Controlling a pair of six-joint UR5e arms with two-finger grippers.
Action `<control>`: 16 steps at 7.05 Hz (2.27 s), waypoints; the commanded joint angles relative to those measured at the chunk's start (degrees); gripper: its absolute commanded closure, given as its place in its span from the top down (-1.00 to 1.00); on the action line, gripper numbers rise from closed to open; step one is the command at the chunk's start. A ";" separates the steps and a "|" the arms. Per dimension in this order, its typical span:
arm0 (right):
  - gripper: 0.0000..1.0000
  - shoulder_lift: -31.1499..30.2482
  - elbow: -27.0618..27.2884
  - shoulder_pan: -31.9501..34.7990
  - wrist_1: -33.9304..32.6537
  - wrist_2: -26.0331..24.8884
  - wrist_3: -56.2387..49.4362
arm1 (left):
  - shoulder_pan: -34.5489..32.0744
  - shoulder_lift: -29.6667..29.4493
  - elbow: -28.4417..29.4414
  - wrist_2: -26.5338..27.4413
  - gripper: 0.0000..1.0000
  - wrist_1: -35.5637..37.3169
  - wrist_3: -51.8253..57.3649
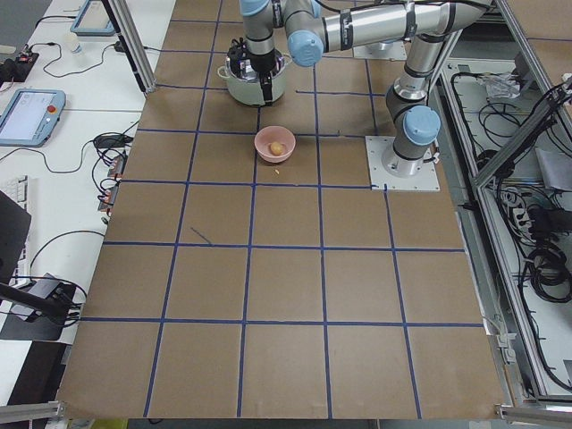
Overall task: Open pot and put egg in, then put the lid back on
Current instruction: 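Move the left gripper down over the egg in the pink bowl, then lower the left gripper into the bowl and close on the egg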
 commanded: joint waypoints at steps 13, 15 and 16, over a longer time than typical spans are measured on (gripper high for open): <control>-0.55 -0.28 0.65 0.05 -1.54 0.09 -0.60 | 4.32 -3.73 -22.50 0.96 1.00 26.70 29.88; -0.55 -0.28 0.65 0.05 -1.54 0.09 -0.60 | 4.06 -3.73 -23.64 0.61 1.00 27.14 37.10; -0.55 -0.28 0.65 0.05 -1.54 0.09 -0.60 | 3.80 -3.82 -24.26 0.96 0.99 27.67 37.56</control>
